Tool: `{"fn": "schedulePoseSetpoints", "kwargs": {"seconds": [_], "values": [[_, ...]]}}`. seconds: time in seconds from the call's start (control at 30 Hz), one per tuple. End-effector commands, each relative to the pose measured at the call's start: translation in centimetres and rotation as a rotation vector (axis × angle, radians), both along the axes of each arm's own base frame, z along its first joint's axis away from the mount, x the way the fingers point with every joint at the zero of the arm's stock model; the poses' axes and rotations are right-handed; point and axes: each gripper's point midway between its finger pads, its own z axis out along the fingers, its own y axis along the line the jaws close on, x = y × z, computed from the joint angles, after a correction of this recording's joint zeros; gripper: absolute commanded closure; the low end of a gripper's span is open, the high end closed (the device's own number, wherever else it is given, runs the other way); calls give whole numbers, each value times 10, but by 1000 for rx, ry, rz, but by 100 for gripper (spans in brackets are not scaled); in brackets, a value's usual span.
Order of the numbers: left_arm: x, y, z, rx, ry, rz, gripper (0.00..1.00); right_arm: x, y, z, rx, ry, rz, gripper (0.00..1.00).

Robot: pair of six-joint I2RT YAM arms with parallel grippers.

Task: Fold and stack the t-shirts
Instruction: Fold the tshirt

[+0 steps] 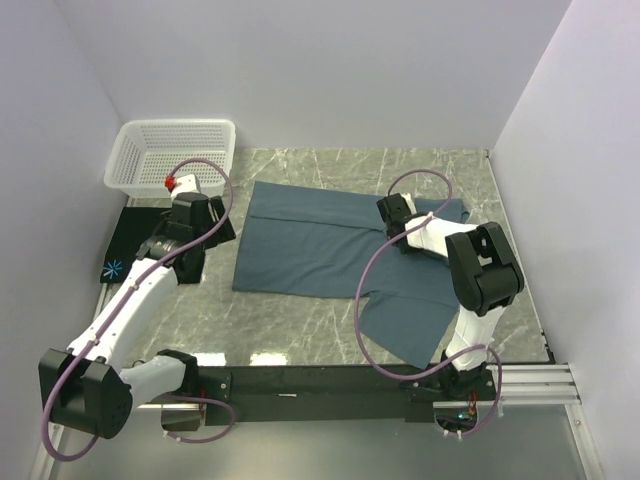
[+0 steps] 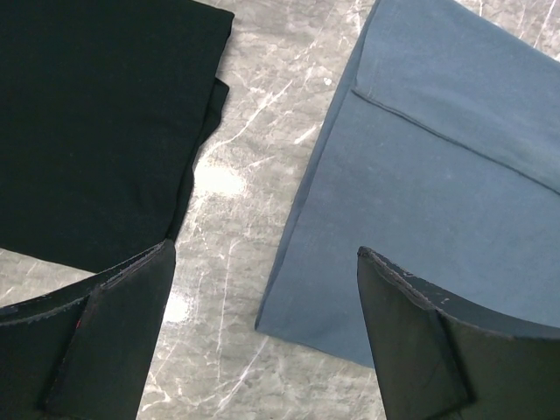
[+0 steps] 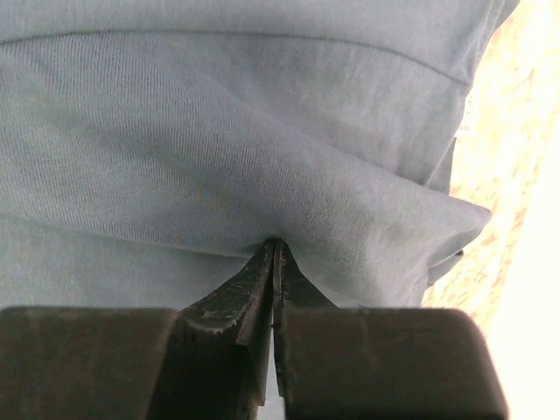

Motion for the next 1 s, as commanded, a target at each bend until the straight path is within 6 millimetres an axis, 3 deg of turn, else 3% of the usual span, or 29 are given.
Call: {"fn": "schedulePoseSetpoints", "kwargs": {"seconds": [0.0, 0.07, 0.23, 0.43, 0.53, 0.57, 0.73, 0.97], "values": [[6, 1, 1, 12, -21, -1, 11, 20, 1, 20, -38, -74, 2, 95], [6, 1, 0, 15, -17, 0, 11, 26, 0, 26, -52, -88, 6, 100], [6, -1, -3, 13, -10, -7, 11, 44, 2, 40, -77, -119, 9, 100], [7, -3, -7, 14, 7, -18, 11, 56, 9, 38, -29, -98, 12, 100], [8, -3, -7, 14, 7, -22, 11, 47, 26, 40, 61, -99, 56, 97], [8, -3, -7, 14, 8, -22, 11, 44, 29, 41, 78, -100, 72, 88], [7, -6, -6, 2, 2, -35, 11, 27, 32, 38, 114, -87, 107, 68], [7, -6, -4, 1, -4, -35, 11, 14, 30, 16, 105, -26, 120, 67]]}}
